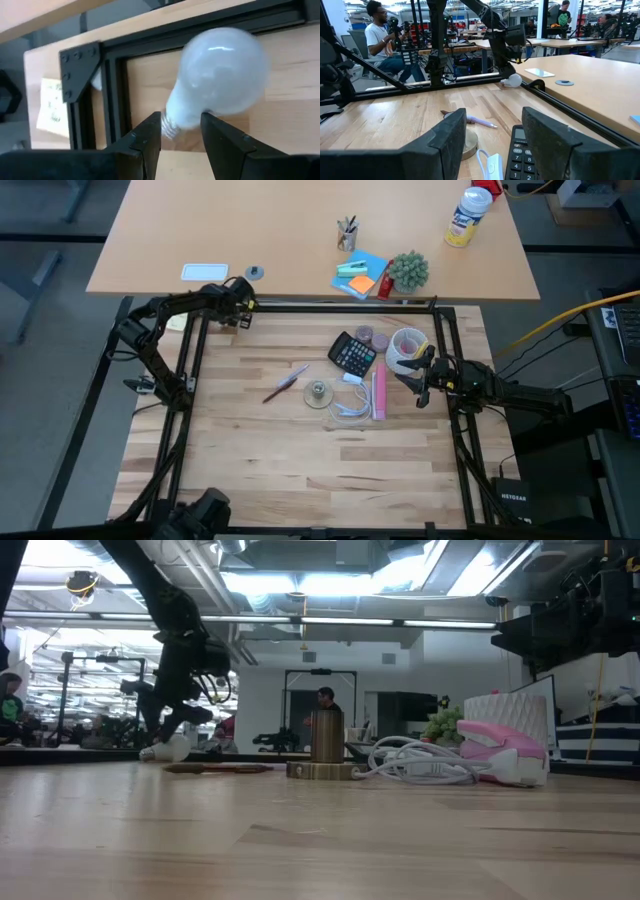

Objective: Screw lightbulb
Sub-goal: Insert the lightbulb into the gold lamp

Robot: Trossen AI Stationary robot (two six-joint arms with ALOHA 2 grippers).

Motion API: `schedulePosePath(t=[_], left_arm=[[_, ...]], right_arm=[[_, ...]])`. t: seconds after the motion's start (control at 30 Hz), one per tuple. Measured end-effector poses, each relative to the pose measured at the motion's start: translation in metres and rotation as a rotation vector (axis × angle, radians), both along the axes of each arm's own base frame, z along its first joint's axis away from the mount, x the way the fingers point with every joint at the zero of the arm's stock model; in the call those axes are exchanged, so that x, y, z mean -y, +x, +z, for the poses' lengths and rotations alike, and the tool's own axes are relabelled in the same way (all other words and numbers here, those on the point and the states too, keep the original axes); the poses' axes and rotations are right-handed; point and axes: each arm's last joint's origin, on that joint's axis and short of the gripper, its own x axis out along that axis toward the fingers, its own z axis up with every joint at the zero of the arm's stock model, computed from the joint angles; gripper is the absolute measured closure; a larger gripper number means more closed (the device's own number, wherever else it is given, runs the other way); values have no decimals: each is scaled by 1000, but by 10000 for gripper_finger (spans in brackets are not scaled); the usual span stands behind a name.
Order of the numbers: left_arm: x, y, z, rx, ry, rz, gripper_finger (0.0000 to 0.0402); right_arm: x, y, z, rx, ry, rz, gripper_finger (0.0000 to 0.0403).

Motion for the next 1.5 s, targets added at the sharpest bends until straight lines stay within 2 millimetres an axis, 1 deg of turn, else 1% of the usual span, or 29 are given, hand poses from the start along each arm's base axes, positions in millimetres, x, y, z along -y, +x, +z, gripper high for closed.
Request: schedulePosePath(t=[0.2,0.33,0.5,0.63,0.8,1.03,1.27,1.37,1.5], left_arm=[[-8,-3,-1,62,-22,-51,271],[-14,-4,-9,99,-56,-68,261],[-15,-2,-15,96,-70,-72,250],[-12,2,-15,98,-70,-89,254],[-6,13,-15,121,-82,-138,262],[2,30,-15,132,-66,-197,261],[1,49,-11,213,50,-250,261],[-3,58,-6,264,130,-271,261],[0,61,-6,268,134,-283,260]], right_arm=[[0,0,0,0,0,0,205],[0,0,0,0,0,0,205],[0,0,0,0,0,0,205],[0,0,0,0,0,0,205],[0,0,0,0,0,-2,205],[0,0,0,1,0,-5,205],[0,0,0,1,0,-8,205],[0,0,0,1,0,-8,205],[0,0,0,1,0,-8,205]])
